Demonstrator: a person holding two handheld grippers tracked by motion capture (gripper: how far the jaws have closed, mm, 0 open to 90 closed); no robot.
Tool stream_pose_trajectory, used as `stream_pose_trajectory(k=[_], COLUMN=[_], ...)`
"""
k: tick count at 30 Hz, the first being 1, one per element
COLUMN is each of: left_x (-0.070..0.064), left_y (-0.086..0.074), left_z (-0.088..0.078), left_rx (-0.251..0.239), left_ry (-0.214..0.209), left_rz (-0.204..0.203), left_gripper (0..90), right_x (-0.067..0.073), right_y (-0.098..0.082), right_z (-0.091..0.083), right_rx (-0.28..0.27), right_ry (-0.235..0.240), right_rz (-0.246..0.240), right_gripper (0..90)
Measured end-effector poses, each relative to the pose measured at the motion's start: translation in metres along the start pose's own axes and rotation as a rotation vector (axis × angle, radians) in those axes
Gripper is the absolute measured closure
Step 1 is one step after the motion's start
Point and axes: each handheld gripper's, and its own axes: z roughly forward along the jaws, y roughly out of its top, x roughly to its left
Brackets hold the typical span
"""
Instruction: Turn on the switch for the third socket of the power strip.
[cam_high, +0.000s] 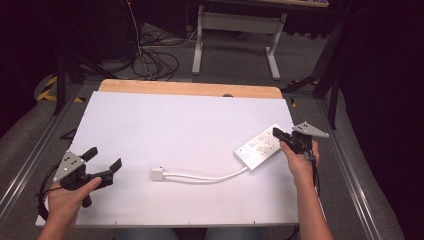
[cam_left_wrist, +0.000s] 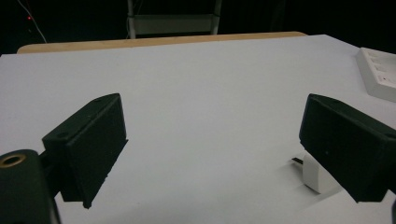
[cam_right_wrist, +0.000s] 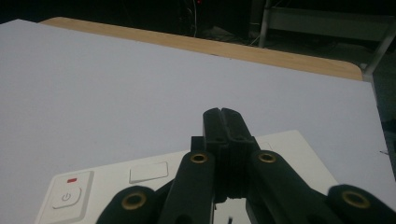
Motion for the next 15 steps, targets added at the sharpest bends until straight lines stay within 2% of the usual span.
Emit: stream_pose_trajectory(k=[15], left_x=[0.0], left_y=[0.0], left_z=[0.0], left_rx=[0.0], left_ry=[-0.001], left_rz=[0.002], left_gripper=[8.0], right_x=[-0.005], right_y=[0.002], right_z=[0.011], right_rx=[0.011], right_ry=[-0.02], right_rz=[0.007], right_gripper=[90.0])
